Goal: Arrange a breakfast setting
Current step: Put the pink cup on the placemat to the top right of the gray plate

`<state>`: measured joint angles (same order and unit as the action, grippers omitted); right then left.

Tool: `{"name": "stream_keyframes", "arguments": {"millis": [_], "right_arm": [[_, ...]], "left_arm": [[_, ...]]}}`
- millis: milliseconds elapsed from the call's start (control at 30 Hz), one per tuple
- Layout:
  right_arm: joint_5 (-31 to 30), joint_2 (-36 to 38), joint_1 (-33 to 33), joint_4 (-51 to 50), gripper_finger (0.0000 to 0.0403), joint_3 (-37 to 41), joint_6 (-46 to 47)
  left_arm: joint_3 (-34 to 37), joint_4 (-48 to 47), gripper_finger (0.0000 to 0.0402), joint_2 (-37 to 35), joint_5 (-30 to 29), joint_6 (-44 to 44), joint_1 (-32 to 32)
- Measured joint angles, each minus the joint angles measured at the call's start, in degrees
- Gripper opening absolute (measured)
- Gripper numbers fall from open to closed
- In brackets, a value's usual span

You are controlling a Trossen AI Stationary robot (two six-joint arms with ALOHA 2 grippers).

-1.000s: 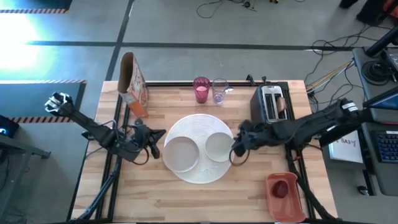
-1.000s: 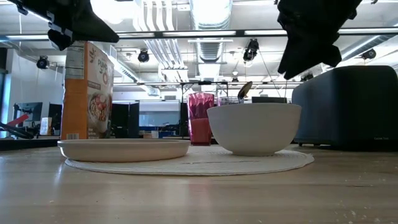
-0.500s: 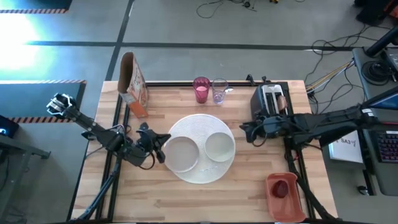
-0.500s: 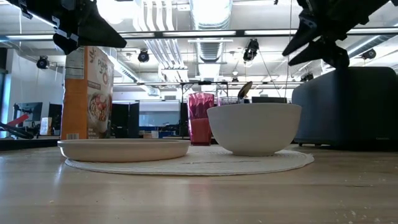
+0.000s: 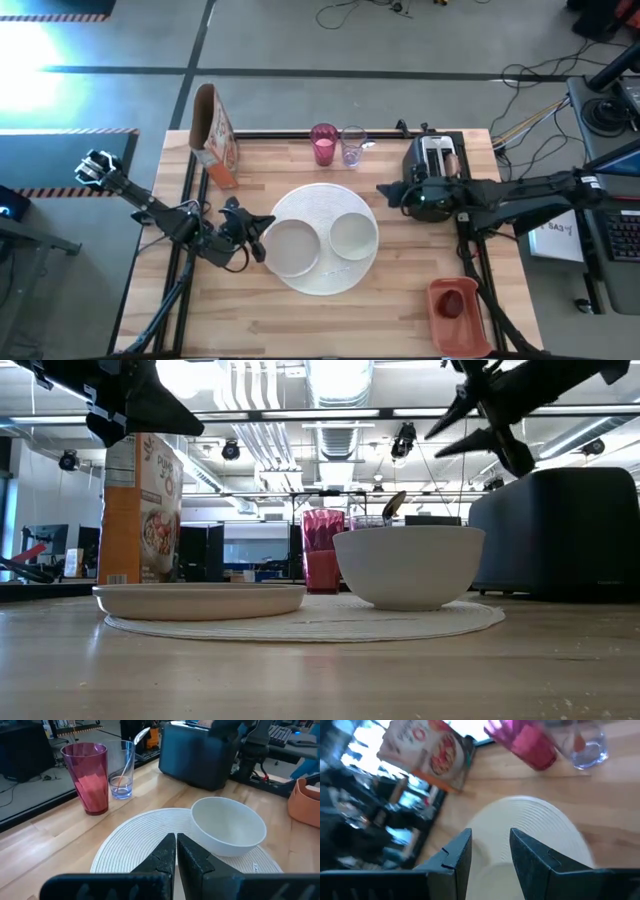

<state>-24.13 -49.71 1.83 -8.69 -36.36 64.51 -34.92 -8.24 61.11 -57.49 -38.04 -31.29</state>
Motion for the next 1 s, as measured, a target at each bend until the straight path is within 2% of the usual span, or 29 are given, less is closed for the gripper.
{"name": "stream_keyframes", "arguments": {"millis": [133, 267, 633, 800, 1000], "right_arm": [[0.56, -0.85, 0.04, -0.19, 0.0123, 0.11, -4.31], [0.38, -1.53, 0.04, 0.4, 0.0123, -0.09, -7.63], [0.58, -2.61, 0.03, 1.3, 0.0123, -0.07, -9.05], [0.57, -2.26, -0.11, 3.82, 0.0123, -0.27, -9.7], [0.97, -2.26, -0.09, 3.51, 0.0123, -2.59, -16.45]], "left_arm": [[0.0, -0.01, 0.0005, -0.01, 0.02, 0.0, 0.0], [0.0, 0.09, 0.0029, -0.02, 0.04, 0.0, 0.0], [0.0, 0.14, 0.0135, -0.01, -0.02, 1.64, 0.1], [0.0, 1.57, 0.0178, -0.01, -1.89, 1.46, 1.48], [0.0, 4.23, 0.0191, 0.93, -3.57, 5.66, 4.2]]}}
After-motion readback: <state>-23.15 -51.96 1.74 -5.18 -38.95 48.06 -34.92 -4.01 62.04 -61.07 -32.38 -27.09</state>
